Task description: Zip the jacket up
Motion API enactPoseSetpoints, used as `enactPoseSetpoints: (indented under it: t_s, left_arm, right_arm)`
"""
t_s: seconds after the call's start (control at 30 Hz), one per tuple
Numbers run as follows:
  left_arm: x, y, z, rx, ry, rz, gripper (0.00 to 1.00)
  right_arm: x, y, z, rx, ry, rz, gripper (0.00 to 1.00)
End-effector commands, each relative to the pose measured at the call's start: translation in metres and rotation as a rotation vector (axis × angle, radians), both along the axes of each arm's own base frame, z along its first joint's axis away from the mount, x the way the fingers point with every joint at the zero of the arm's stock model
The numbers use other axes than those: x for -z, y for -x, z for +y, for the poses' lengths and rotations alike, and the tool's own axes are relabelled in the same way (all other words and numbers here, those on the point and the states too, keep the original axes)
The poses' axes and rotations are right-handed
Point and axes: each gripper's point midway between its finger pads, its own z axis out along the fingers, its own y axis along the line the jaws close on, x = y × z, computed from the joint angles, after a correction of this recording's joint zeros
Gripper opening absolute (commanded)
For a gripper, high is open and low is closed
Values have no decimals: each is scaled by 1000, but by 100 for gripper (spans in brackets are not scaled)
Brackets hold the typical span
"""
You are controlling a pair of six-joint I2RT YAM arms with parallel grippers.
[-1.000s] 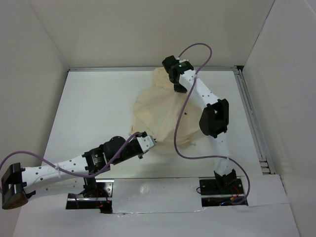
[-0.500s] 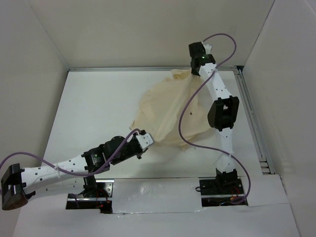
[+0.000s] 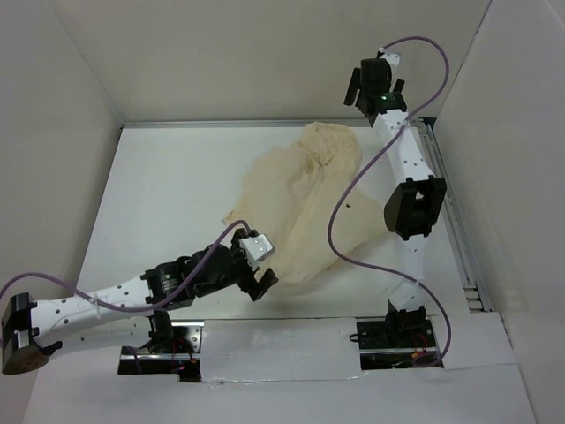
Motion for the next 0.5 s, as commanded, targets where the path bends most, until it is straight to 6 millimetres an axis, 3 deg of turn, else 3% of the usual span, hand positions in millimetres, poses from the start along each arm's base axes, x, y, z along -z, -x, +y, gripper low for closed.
enactPoseSetpoints:
  t_s: [0.0, 0.1, 0.13, 0.17, 0.2, 0.23, 0.27, 0.3, 0.33, 0.4, 0.43, 0.47]
  left_arm:
    - [-36, 0, 7, -91, 106, 53, 99]
    - [-40, 2, 13, -106, 120, 70, 99]
    - [-42, 4, 14, -108, 133, 79, 99]
    - [-44, 5, 15, -118, 139, 89, 99]
    - [-43, 2, 20, -158, 138, 105, 99]
    - [-42, 2, 22, -177, 138, 117, 99]
    - [-46, 1, 23, -195, 144, 126, 99]
    - [-45, 0, 26, -221, 143, 149, 99]
    - [-49, -3, 28, -254, 154, 149, 99]
    - [-44, -10, 36, -354, 145, 182, 99]
    - [-51, -13, 42, -379, 139, 169, 99]
    - [-47, -17, 50, -492, 147, 227, 99]
  right_arm:
    - [-96, 23, -3, -13, -74, -211, 100]
    - [-97, 39, -14, 1, -128, -190, 100]
    - [-115, 50, -15, -9, -144, -220, 100]
    - [-119, 55, -20, -1, -146, -228, 100]
    - [-109, 61, -21, -1, -144, -204, 100]
    - [-111, 67, -24, 12, -142, -211, 100]
    - [-127, 78, -25, 11, -146, -241, 100]
    - [-119, 82, -27, 21, -147, -224, 100]
    - [-132, 92, -29, 22, -147, -251, 100]
    - [-126, 99, -32, 31, -150, -235, 100]
    - [-128, 104, -35, 48, -149, -237, 100]
    - [-130, 110, -35, 49, -159, -250, 100]
